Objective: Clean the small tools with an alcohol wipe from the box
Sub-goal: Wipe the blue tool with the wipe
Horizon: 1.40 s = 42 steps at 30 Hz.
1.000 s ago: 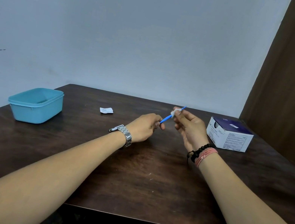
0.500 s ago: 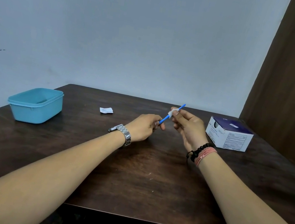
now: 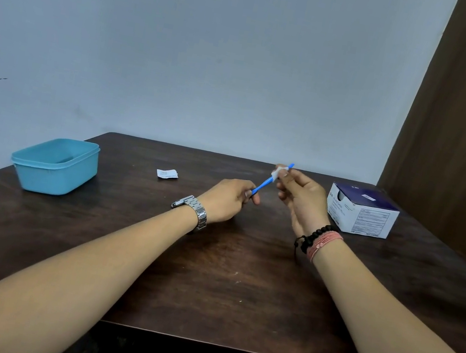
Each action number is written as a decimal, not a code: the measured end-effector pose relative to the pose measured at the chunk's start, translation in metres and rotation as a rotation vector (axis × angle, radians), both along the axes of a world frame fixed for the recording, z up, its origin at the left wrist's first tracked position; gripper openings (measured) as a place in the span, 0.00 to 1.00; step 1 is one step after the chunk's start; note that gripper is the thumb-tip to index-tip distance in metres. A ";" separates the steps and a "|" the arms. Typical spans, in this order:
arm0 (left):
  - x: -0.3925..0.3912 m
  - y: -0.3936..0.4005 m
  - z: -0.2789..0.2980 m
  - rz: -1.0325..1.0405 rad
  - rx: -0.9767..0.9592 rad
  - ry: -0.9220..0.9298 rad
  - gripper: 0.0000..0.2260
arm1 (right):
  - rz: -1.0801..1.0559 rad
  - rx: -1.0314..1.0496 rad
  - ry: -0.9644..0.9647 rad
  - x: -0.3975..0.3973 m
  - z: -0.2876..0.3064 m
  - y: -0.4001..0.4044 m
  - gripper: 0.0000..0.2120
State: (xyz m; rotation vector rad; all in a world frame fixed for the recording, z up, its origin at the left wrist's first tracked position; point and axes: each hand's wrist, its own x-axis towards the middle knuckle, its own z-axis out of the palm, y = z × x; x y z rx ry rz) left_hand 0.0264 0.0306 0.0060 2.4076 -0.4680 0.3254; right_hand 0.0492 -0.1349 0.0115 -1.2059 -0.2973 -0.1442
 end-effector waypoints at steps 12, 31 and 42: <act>0.001 0.001 0.001 -0.005 0.006 -0.022 0.13 | 0.041 -0.075 0.004 -0.003 -0.003 0.004 0.07; 0.000 -0.005 0.000 -0.067 -0.041 -0.014 0.13 | 0.010 0.066 -0.046 -0.007 0.008 -0.006 0.05; 0.001 -0.005 0.005 -0.037 -0.188 -0.085 0.12 | 0.081 -0.137 -0.051 -0.007 -0.003 0.004 0.06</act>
